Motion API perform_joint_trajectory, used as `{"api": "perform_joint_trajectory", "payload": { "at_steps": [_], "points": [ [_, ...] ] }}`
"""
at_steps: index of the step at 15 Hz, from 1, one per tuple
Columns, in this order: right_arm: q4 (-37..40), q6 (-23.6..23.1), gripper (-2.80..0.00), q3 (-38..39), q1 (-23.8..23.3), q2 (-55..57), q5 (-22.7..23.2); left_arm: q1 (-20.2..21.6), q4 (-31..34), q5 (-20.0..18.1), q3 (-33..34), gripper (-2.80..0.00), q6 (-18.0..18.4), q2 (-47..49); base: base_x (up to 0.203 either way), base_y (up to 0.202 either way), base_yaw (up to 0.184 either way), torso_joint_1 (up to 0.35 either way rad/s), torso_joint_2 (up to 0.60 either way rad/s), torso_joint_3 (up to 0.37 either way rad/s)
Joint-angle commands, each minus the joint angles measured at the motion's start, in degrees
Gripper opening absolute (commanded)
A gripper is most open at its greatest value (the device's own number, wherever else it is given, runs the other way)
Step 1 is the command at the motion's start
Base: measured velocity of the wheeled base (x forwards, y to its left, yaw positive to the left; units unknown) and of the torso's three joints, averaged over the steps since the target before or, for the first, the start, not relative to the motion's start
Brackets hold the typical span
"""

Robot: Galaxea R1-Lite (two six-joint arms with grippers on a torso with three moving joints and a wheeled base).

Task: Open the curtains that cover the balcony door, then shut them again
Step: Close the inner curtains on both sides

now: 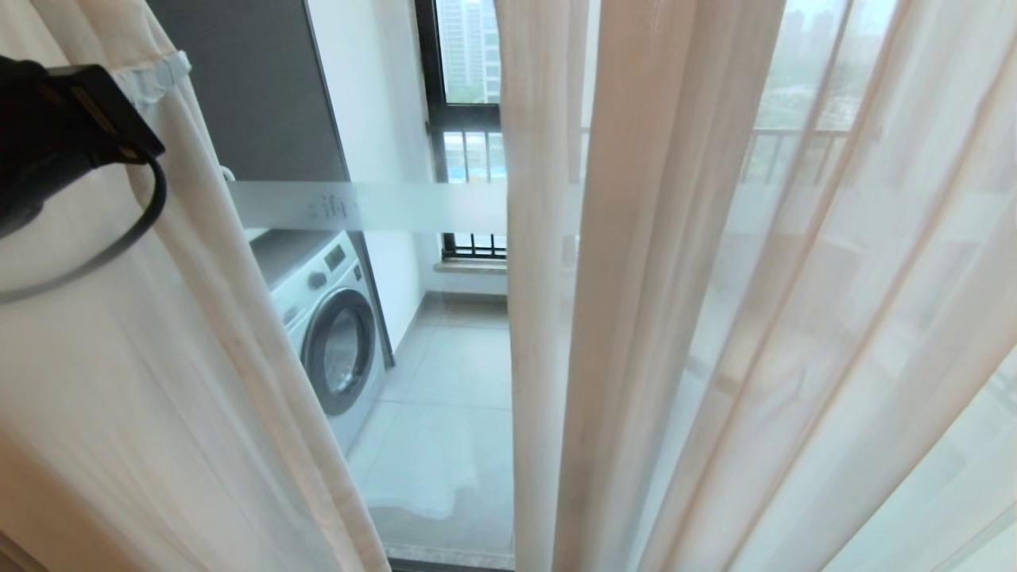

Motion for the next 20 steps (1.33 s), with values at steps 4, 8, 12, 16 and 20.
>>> {"api": "perform_joint_trajectory", "payload": {
  "at_steps": [4, 8, 12, 16, 20],
  "points": [
    [0.00, 0.02, -2.80, 0.00, 0.02, 0.09, 0.00, -0.80, -0.23, 0.48, -0.01, -2.80, -0.07, -0.43, 0.000, -0.186, 0.002, 0.000, 0.00, 0.001],
    [0.00, 0.01, -2.80, 0.00, 0.02, 0.08, 0.00, -0.80, -0.30, 0.48, -0.01, -2.80, -0.07, -0.52, 0.000, -0.189, 0.002, 0.003, 0.00, 0.002],
    [0.00, -0.07, -2.80, 0.00, 0.02, 0.09, 0.00, -0.80, -0.21, 0.48, -0.01, -2.80, -0.07, -0.68, 0.000, -0.189, 0.000, 0.001, 0.00, -0.001],
    [0.00, -0.05, -2.80, 0.00, 0.02, 0.09, 0.00, -0.80, -0.21, 0.48, -0.01, -2.80, -0.07, -0.70, 0.000, -0.191, 0.002, 0.001, 0.00, 0.002],
    [0.00, -0.04, -2.80, 0.00, 0.02, 0.09, 0.00, -0.71, -0.24, 0.48, 0.25, -2.80, -0.07, -0.52, 0.000, -0.188, 0.000, 0.003, 0.00, -0.002]
  ]
}}
